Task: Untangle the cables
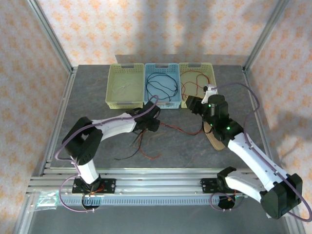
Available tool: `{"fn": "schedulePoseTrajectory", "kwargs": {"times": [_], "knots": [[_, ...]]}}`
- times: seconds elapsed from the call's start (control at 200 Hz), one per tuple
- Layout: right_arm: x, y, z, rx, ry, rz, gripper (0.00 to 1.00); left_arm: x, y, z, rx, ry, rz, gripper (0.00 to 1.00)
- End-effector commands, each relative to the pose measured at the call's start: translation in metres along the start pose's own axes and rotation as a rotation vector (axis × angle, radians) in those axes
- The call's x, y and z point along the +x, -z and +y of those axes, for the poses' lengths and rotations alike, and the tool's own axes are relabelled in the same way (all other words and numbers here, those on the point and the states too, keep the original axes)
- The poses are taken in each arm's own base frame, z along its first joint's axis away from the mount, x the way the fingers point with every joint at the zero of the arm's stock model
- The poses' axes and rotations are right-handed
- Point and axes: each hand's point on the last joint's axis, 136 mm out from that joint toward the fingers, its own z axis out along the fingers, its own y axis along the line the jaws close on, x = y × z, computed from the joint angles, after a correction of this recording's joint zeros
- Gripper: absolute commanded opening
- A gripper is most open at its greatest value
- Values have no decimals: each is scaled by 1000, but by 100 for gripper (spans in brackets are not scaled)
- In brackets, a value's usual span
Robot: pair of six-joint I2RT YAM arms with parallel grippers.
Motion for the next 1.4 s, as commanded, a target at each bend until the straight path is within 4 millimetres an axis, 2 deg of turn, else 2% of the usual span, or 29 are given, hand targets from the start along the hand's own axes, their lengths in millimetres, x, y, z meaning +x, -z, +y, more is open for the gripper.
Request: {"fn": "schedulePoseTrajectory", "kwargs": {"times": [0.0,0.3,0.426,0.566,0.581,0.611,0.756,1.111,1.352,1.392], "knots": [[-9,5,-4,31,9,-37,36,1,-3,9,-66,-143,38,51],[-9,1,3,-3,4,-22,36,14,-16,13,-84,-267,133,53],[-10,-1,7,-18,6,-14,36,13,-23,19,-96,-275,144,56],[-11,0,9,-27,4,-13,35,7,-27,20,-85,-276,142,56],[-12,0,9,-26,4,-14,35,14,-34,21,-89,-281,167,55],[-12,0,10,-28,4,-13,35,15,-37,21,-90,-284,177,55],[-12,1,13,-42,-2,-10,35,18,-44,22,-68,-295,206,52],[-17,2,19,-64,-9,-15,35,58,-63,26,16,-304,366,51],[-21,3,22,-72,-6,-18,35,63,-71,33,20,-304,396,47],[-21,3,23,-75,-7,-19,35,63,-72,34,20,-307,399,42]]}}
